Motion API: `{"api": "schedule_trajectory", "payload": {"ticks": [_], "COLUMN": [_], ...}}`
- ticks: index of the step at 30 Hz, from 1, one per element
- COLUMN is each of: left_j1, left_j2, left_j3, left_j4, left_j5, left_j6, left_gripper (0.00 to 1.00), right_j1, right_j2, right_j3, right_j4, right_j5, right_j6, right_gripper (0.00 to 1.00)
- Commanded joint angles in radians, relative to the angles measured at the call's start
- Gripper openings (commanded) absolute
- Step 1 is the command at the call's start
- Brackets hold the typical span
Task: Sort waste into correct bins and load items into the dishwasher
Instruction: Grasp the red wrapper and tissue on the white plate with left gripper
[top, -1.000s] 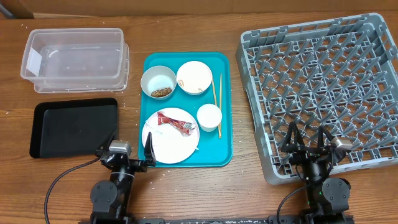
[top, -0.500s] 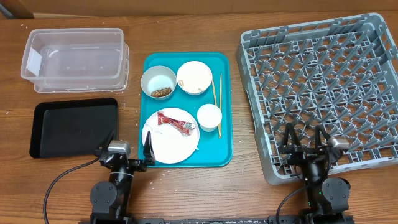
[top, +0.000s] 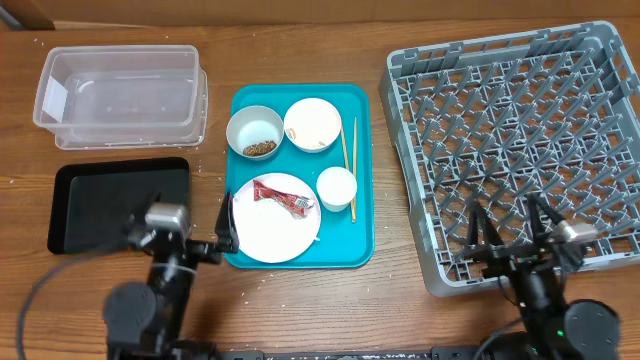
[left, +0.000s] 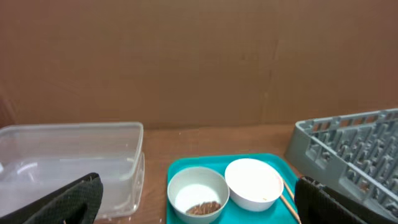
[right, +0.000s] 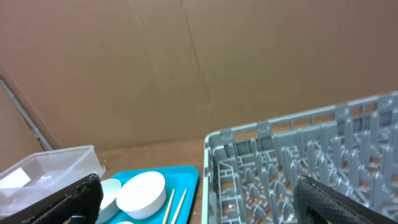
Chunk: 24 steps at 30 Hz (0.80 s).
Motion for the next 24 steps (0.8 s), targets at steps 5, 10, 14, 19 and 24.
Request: {"api": "schedule_trajectory", "payload": {"ticks": [5, 10, 14, 19, 24], "left_j1": [-0.002, -0.026, -0.055, -0.061, -0.08], "left_j2": [0.317, 0.613, 0.827, 1.041, 1.215], "left_j3": [0.341, 0.645, 0.78, 0.785, 0.785], "left_j4": [-0.236, -0.646, -0.804, -0.812, -0.856], "left_j5": [0.125, 0.133, 0.261, 0.506, 0.326], "left_j6": [0.039, 0.01, 0.009, -0.035, -0.338], "left_gripper": [1.0, 1.0, 1.0, 0.99, 0.42], "right_j1": [0.003, 0.003, 0.003, 0.003, 0.003], "right_j2": [0.196, 0.364, 0.473, 0.542, 0.557], "right_j3": [0.259, 0.421, 0.483, 0.483, 0.483], "right_j4": [-0.194, -0.368, -0.415, -0.424, -0.446], "right_j5": [-0.006, -0.015, -0.087, -0.176, -0.185], "right_j6": [-0.03, -0.03, -0.03, -0.029, -0.026], "right_gripper": [1.0, 1.0, 1.0, 1.0, 1.0]}}
